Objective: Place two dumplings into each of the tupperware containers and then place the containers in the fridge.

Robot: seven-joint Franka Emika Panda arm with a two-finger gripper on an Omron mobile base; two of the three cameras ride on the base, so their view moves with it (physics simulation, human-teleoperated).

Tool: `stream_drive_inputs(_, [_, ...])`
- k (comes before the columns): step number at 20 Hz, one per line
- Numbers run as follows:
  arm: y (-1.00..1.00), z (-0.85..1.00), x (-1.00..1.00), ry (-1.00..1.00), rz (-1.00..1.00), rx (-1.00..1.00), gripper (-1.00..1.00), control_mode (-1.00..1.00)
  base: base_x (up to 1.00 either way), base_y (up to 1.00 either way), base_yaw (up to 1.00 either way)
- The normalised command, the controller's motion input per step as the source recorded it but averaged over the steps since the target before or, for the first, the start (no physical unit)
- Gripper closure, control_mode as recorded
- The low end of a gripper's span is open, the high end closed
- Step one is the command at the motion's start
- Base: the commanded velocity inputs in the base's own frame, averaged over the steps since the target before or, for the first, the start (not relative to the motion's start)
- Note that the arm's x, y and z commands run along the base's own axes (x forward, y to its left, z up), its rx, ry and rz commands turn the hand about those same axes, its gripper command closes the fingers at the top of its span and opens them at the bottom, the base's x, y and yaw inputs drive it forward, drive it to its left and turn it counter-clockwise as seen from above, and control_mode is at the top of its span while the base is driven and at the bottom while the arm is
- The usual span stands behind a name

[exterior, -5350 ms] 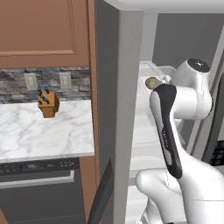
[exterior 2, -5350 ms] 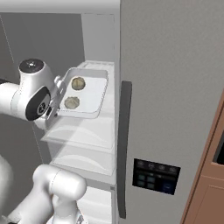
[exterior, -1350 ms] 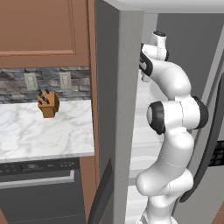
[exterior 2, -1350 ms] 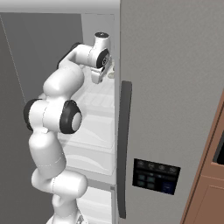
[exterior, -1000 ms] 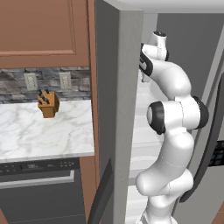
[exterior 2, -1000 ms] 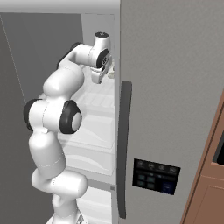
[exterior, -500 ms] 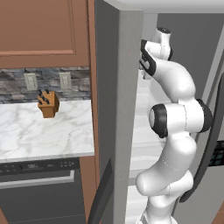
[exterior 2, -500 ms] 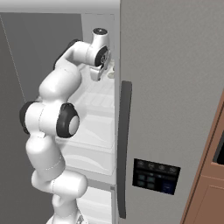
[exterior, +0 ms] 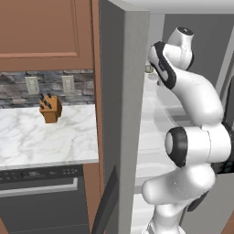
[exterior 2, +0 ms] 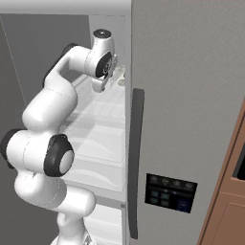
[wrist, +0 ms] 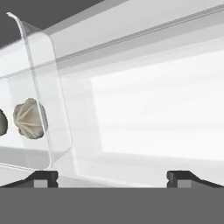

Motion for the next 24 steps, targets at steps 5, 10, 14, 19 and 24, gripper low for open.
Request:
stream_drive_inputs(5, [-0.01, 0.01, -0.97, 0.0, 0.0, -0.04, -1.0, -1.0, 0.0, 0.0, 0.0])
stream_drive_inputs(10, [0.0, 0.17, -1.0, 0.0, 0.0, -0.08, -1.0, -1.0, 0.0, 0.0, 0.0])
stream_drive_inputs(14, [0.0, 0.18, -1.0, 0.0, 0.0, -0.05, -1.0, -1.0, 0.0, 0.0, 0.0])
stream_drive_inputs(19, [0.0, 0.19, -1.0, 0.02, 0.05, -0.09, -1.0, -1.0, 0.0, 0.0, 0.0])
stream_drive_inputs(24, [0.0, 0.01, -1.0, 0.03, 0.27, -0.17, -1.0, -1.0, 0.0, 0.0, 0.0])
